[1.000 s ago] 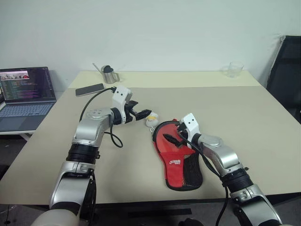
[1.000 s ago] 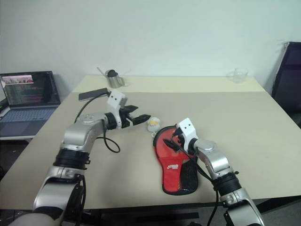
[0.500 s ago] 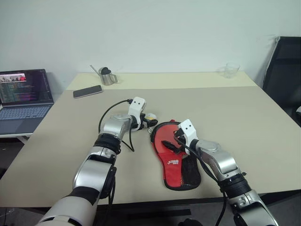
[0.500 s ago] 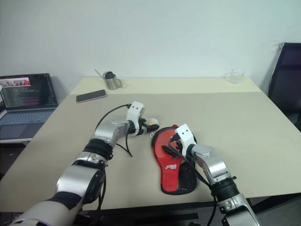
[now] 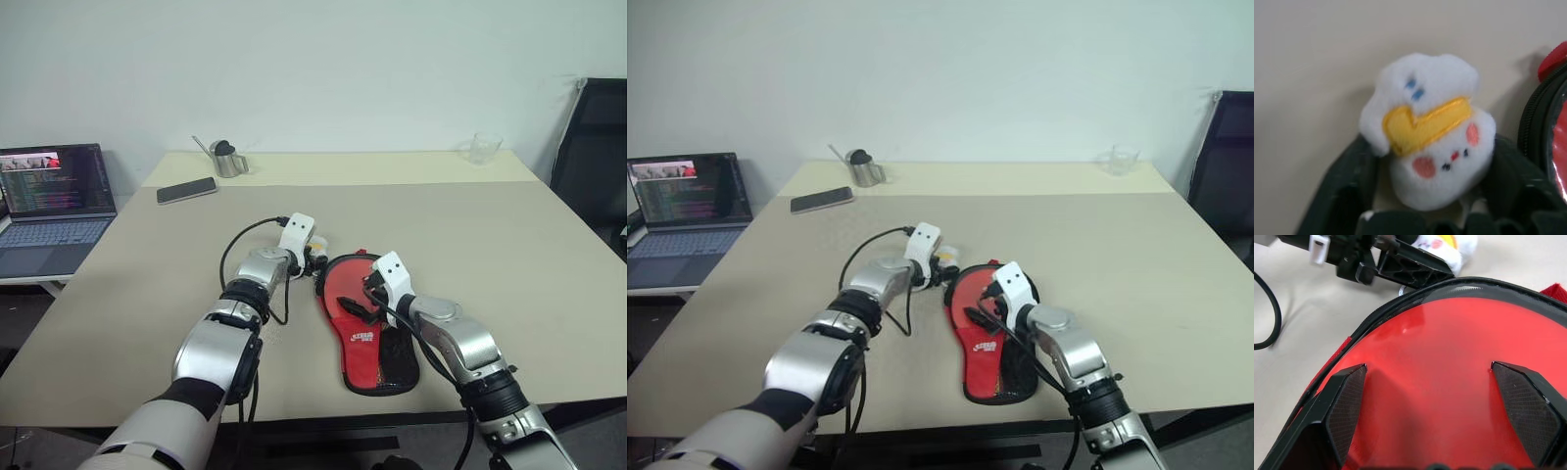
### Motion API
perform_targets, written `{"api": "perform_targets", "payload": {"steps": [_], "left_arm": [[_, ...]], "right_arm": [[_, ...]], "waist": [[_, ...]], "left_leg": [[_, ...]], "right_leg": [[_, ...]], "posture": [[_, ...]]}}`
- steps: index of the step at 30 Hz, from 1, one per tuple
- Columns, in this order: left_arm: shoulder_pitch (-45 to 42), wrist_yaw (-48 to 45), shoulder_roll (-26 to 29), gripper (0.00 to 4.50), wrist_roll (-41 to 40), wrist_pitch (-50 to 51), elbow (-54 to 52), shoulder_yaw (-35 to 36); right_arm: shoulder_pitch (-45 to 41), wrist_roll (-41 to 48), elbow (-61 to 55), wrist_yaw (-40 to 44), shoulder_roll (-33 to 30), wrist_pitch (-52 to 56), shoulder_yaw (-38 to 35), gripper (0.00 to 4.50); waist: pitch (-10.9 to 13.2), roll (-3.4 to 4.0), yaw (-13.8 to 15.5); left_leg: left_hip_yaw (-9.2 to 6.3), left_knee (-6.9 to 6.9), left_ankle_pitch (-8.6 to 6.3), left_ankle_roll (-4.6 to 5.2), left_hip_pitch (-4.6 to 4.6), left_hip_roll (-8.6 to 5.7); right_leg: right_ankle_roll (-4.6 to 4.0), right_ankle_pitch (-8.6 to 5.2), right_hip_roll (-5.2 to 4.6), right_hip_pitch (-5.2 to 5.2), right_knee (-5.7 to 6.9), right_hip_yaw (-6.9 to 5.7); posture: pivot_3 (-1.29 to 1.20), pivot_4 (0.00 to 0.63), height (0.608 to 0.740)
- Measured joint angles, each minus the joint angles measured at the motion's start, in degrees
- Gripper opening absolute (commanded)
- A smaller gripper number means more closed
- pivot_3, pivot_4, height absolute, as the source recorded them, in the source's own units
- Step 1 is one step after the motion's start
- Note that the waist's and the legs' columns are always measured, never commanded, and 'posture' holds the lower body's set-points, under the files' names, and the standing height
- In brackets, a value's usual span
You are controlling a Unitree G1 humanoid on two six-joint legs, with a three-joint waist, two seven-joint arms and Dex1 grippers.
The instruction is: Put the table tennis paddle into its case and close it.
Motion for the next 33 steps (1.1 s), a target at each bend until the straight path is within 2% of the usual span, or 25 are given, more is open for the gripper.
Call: {"api": "perform_targets", "payload": {"steps": [4, 6, 7, 16, 33], "left_arm": [[-0.9, 2.3, -1.1, 0.72, 0.8, -2.0, 2.4, 0.1], [-1.4, 3.9, -1.7, 0.24, 1.9, -3.2, 3.6, -0.1], [-1.6, 5.0, -1.9, 0.17, 2.6, -3.8, 4.4, -0.4], [-5.2, 13.2, -2.6, 0.17, 11.1, -9.3, 8.9, -4.4], [-7.0, 21.2, -6.5, 0.16, 26.7, -15.0, 11.5, -13.3]], "right_arm": [[0.4, 0.0, -0.8, -0.1, -0.1, 0.8, 0.0, 4.5], [0.7, 0.0, -1.5, -0.1, -0.2, 1.4, 0.1, 4.5], [1.0, 0.0, -2.0, -0.1, -0.3, 1.7, 0.2, 4.5], [2.0, 0.0, -5.0, 1.3, -1.8, 4.3, 1.2, 4.5], [5.7, 0.7, -16.4, 3.9, -5.7, 12.4, 3.8, 4.5]], "waist": [[0.0, 0.0, 0.0], [0.0, -0.01, 0.0], [0.0, -0.01, 0.0], [0.0, -0.02, 0.0], [0.0, -0.04, 0.2]], "left_leg": [[0.0, 0.02, 0.0, 0.0, 0.05, -0.01], [0.01, 0.02, 0.0, 0.0, 0.1, -0.01], [0.02, 0.02, 0.0, 0.0, 0.15, -0.02], [0.05, 0.0, -0.06, 0.11, 0.4, -0.01], [0.06, -0.02, -0.06, 0.11, 0.37, -0.01]], "right_leg": [[0.0, 0.0, 0.0, 0.01, 0.09, 0.0], [0.0, 0.0, 0.0, 0.04, 0.13, 0.0], [0.0, 0.0, 0.0, 0.06, 0.18, 0.01], [0.0, 0.0, 0.01, 0.23, 0.35, 0.02], [0.01, -0.01, 0.02, 0.24, 0.25, -0.02]], "posture": [[0.0, 0.15, 0.74], [0.0, 0.15, 0.74], [0.0, 0.15, 0.74], [0.0, 0.15, 0.74], [0.0, 0.15, 0.74]]}}
